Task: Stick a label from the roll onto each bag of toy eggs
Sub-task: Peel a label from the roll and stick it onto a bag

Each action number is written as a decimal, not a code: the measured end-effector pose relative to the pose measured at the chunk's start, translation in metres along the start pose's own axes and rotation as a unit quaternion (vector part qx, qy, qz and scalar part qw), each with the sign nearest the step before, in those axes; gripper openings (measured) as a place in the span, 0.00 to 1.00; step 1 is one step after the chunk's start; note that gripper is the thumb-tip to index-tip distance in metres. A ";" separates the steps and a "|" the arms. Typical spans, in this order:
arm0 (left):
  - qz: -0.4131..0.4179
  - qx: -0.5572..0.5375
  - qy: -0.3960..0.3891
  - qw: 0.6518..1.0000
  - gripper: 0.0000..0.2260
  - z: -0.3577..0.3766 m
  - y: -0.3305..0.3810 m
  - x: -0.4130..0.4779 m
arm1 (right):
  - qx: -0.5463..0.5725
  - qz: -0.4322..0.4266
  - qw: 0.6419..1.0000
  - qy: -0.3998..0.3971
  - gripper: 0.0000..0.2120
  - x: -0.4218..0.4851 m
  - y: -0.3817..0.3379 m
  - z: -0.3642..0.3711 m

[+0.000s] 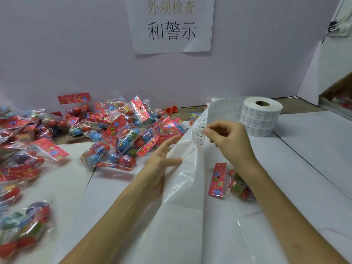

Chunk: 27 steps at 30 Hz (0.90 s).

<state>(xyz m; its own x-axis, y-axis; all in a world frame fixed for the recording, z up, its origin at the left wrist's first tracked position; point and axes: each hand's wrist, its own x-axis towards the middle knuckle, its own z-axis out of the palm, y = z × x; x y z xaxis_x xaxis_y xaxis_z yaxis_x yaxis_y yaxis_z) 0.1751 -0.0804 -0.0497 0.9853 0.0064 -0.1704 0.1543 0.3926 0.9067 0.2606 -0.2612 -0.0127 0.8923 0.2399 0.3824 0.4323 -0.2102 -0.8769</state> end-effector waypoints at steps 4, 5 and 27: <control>0.005 -0.005 0.001 1.000 0.29 0.000 -0.001 -0.001 | 0.010 -0.026 0.999 -0.020 0.04 0.000 -0.004 -0.003; 0.007 -0.003 0.001 1.000 0.29 0.001 0.000 -0.002 | -0.022 -0.034 0.998 -0.045 0.05 -0.002 -0.004 -0.002; -0.029 0.020 -0.024 0.999 0.22 0.014 0.004 -0.014 | 0.042 -0.044 0.979 0.196 0.05 0.004 0.001 -0.013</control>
<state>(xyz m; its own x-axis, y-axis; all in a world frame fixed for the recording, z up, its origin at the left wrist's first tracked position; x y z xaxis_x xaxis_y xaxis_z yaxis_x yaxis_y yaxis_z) 0.1632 -0.0919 -0.0385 0.9769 -0.0594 -0.2052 0.2129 0.3543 0.9106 0.2660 -0.2725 -0.0080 0.8402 -0.1308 0.5263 0.5129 -0.1233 -0.8495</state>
